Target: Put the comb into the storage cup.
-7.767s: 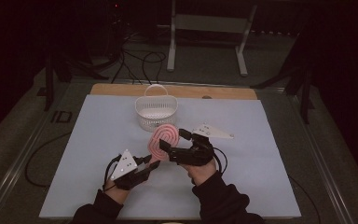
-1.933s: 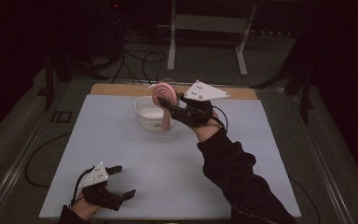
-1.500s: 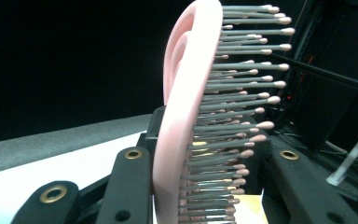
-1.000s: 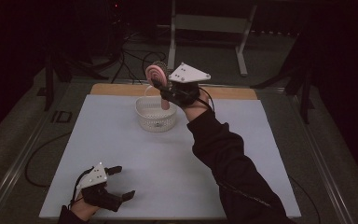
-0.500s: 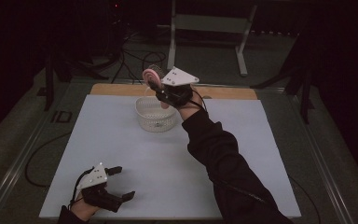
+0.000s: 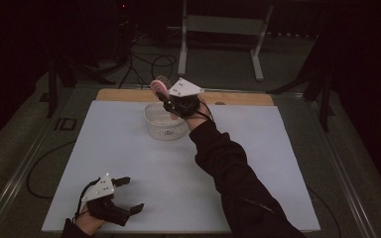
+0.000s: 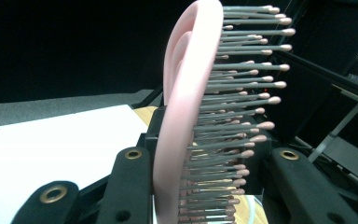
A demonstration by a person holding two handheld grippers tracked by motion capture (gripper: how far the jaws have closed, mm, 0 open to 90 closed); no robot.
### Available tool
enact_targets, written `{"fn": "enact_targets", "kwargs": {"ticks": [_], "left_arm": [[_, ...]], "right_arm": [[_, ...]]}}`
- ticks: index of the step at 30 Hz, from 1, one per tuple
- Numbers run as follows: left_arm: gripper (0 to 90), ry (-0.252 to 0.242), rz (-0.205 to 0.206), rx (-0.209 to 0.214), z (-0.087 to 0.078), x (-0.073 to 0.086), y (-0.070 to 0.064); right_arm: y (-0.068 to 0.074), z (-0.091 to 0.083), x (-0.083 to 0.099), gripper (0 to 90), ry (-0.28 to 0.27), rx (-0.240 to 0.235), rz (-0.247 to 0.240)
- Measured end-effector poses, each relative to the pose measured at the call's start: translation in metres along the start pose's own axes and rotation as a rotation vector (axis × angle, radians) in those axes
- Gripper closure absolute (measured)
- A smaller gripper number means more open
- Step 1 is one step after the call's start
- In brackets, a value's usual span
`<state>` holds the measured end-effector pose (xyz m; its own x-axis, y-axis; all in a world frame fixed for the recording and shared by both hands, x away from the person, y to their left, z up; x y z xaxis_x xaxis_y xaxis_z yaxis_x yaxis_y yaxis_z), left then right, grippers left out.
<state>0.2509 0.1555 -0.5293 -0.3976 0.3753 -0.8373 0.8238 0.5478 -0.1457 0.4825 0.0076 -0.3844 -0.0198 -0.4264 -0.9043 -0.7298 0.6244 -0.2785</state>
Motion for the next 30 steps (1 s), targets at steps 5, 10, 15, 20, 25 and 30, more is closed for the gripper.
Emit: {"fn": "enact_targets", "kwargs": {"ticks": [5,10,15,20,25,30], "left_arm": [[0.2,-0.002,-0.002,0.001,0.0,0.0,0.001],[0.2,0.003,-0.001,0.003,0.0,0.001,0.0],[0.2,-0.002,-0.002,0.006,0.0,0.0,0.0],[0.1,0.006,0.001,0.004,0.001,0.001,0.0],[0.2,0.005,-0.001,0.007,0.001,0.001,0.0],[0.2,0.008,0.002,0.007,0.001,0.002,0.0]], "right_arm": [[0.001,0.005,0.007,64.8,0.008,-0.002,0.012],[0.004,0.011,0.015,64.8,0.015,-0.002,-0.002],[0.007,0.016,0.022,64.8,0.029,-0.006,-0.006],[0.01,0.021,0.029,64.9,0.04,-0.004,-0.023],[0.013,0.026,0.034,64.8,0.048,-0.004,-0.047],[0.016,0.03,0.039,64.8,0.06,0.008,-0.063]]}}
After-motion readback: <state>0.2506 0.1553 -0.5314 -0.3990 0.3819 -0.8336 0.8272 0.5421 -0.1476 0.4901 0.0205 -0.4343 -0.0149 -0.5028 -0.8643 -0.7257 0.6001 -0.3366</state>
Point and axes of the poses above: each handheld gripper's, and its own axes: z roughly forward along the jaws, x roughly out of its underside, y roughly to its left, the point moved 7 cm from there along z, roughly forward along the jaws, and after that the axes turned 5 degrees about y, right-handed, at the moved point
